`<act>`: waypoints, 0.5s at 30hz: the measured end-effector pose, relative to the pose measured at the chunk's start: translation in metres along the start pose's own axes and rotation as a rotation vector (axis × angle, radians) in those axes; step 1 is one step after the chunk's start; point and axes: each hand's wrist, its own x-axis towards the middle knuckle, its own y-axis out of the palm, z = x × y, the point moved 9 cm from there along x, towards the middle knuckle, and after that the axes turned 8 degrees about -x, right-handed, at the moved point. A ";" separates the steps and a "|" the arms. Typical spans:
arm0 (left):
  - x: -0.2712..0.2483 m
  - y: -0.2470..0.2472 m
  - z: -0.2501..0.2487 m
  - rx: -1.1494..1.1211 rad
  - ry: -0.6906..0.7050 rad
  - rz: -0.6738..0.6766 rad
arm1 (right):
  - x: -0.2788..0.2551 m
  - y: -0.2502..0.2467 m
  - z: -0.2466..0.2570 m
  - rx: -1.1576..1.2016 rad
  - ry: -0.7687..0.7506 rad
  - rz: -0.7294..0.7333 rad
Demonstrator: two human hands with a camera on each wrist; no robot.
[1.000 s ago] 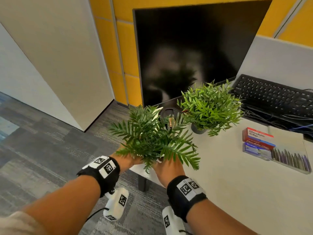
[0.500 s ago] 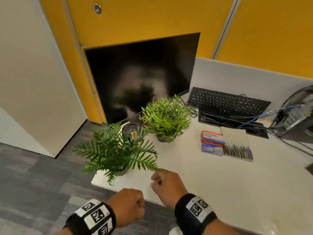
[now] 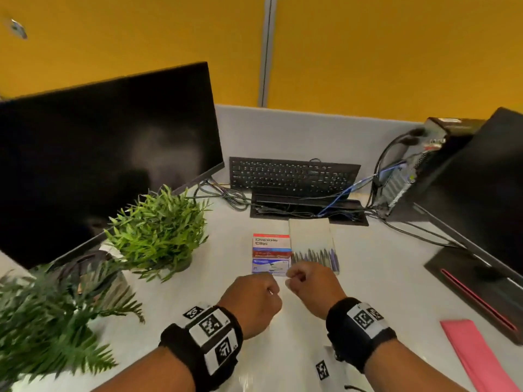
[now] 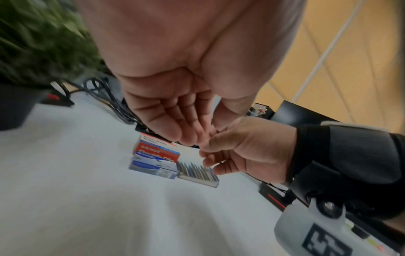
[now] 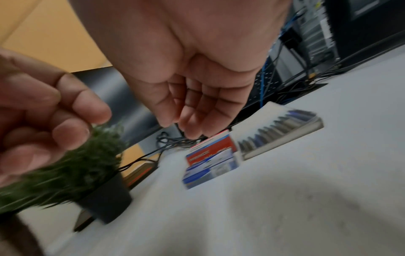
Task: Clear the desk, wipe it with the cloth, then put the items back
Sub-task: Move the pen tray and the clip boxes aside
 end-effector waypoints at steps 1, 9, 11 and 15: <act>0.022 0.008 -0.007 -0.042 -0.021 0.008 | 0.013 -0.009 -0.020 -0.013 0.025 -0.022; 0.193 0.038 -0.069 -0.090 -0.138 -0.064 | 0.110 -0.030 -0.124 -0.177 0.127 0.081; 0.221 0.042 -0.071 -0.093 -0.209 -0.072 | 0.129 -0.030 -0.129 -0.210 0.100 0.108; 0.251 0.061 -0.063 -0.157 -0.406 -0.004 | 0.158 -0.018 -0.140 -0.279 0.086 0.195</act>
